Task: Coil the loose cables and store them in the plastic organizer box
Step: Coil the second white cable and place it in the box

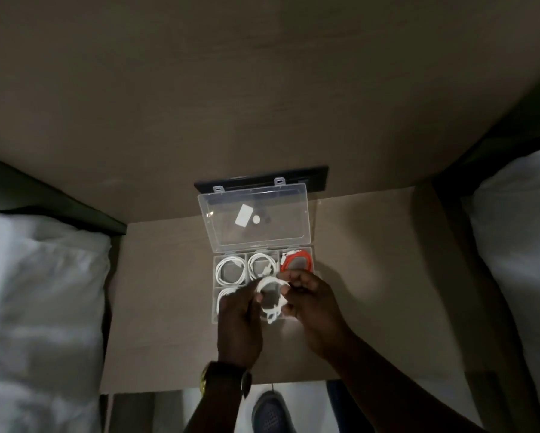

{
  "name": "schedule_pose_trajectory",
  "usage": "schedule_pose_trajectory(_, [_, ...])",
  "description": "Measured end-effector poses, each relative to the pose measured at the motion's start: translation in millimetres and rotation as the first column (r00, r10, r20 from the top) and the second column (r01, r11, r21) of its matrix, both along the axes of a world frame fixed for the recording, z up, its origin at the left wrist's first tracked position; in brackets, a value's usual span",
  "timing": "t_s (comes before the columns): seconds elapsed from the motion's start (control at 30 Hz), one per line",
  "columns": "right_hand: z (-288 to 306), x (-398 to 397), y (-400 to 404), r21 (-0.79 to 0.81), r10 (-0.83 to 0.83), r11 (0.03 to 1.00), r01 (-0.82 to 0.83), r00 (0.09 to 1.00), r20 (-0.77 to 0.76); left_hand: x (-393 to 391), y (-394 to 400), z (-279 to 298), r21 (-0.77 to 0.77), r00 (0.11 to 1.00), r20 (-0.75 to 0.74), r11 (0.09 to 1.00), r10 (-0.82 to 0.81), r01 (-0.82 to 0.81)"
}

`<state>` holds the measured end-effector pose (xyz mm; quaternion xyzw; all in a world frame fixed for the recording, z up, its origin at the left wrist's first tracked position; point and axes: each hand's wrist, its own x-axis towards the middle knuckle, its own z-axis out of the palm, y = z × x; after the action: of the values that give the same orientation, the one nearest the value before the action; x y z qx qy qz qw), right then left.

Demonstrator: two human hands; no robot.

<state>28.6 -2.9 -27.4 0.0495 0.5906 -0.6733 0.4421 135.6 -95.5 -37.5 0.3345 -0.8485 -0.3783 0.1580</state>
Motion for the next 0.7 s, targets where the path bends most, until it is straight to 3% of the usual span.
schedule_pose_trajectory(0.13, [-17.3, 5.0, -26.3, 0.086, 0.051, 0.996, -0.037, 0.985, -0.167, -3.2, -33.0, -19.4, -0.079, 0.993, 0.113, 0.997, 0.014, -0.005])
schedule_pose_trajectory(0.27, [-34.7, 20.8, -25.8, 0.257, 0.17, 0.963, -0.076, 0.916, -0.364, 3.2, -34.8, -36.3, -0.034, 0.981, 0.185, 0.998, 0.059, -0.054])
schedule_pose_trajectory(0.33, [-39.3, 24.8, -19.4, 0.364, 0.276, 0.927, -0.086, 0.814, -0.511, 7.5, -32.5, -39.9, -0.019, 0.979, 0.193, 0.998, 0.062, -0.059])
schedule_pose_trajectory(0.47, [-42.5, 24.1, -14.0, 0.518, 0.495, 0.849, -0.105, 0.5, -0.71, 13.8, -30.1, -42.7, -0.069, 0.974, 0.224, 0.996, -0.041, 0.058])
schedule_pose_trajectory(0.7, [-44.4, 14.7, -16.6, 0.569, 0.597, 0.802, -0.18, 0.284, -0.751, 22.6, -37.6, -42.0, -0.073, 0.945, 0.234, 0.965, -0.228, 0.251])
